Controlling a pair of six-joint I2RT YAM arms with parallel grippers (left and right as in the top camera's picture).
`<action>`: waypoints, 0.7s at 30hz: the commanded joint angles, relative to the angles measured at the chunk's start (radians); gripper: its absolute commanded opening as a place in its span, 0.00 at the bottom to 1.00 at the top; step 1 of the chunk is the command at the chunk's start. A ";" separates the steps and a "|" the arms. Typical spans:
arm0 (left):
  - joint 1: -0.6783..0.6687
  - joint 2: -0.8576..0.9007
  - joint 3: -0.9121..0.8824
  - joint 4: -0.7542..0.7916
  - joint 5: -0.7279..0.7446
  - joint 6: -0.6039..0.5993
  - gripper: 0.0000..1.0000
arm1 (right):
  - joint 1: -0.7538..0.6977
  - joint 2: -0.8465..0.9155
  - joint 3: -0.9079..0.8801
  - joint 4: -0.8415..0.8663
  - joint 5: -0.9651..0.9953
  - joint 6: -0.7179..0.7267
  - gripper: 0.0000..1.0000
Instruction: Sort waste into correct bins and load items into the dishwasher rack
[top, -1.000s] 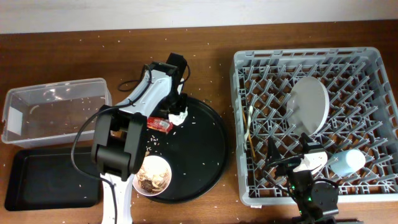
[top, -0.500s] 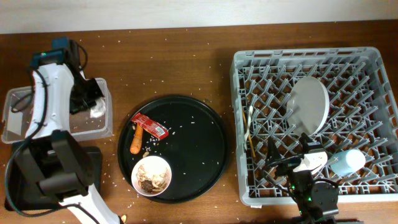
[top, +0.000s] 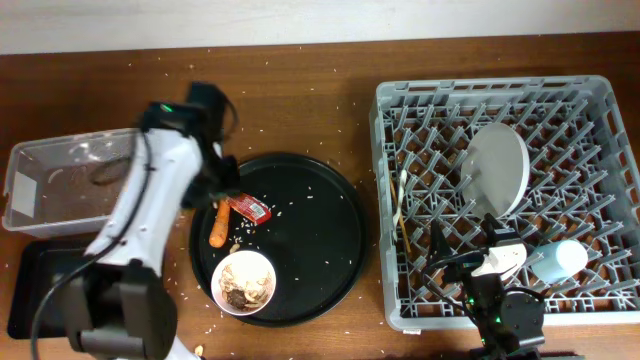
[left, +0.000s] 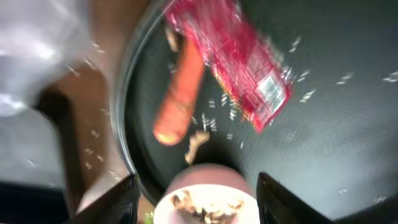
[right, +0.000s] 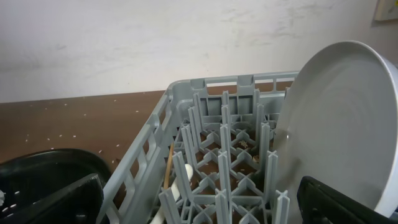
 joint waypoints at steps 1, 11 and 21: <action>-0.064 0.011 -0.249 0.215 0.091 -0.051 0.57 | -0.003 -0.006 -0.009 0.002 -0.009 -0.006 0.99; -0.066 0.016 -0.412 0.629 0.018 -0.217 0.48 | -0.003 -0.006 -0.009 0.002 -0.009 -0.006 0.99; 0.036 -0.384 -0.178 0.330 -0.079 -0.114 0.00 | -0.003 -0.006 -0.009 0.001 -0.009 -0.006 0.99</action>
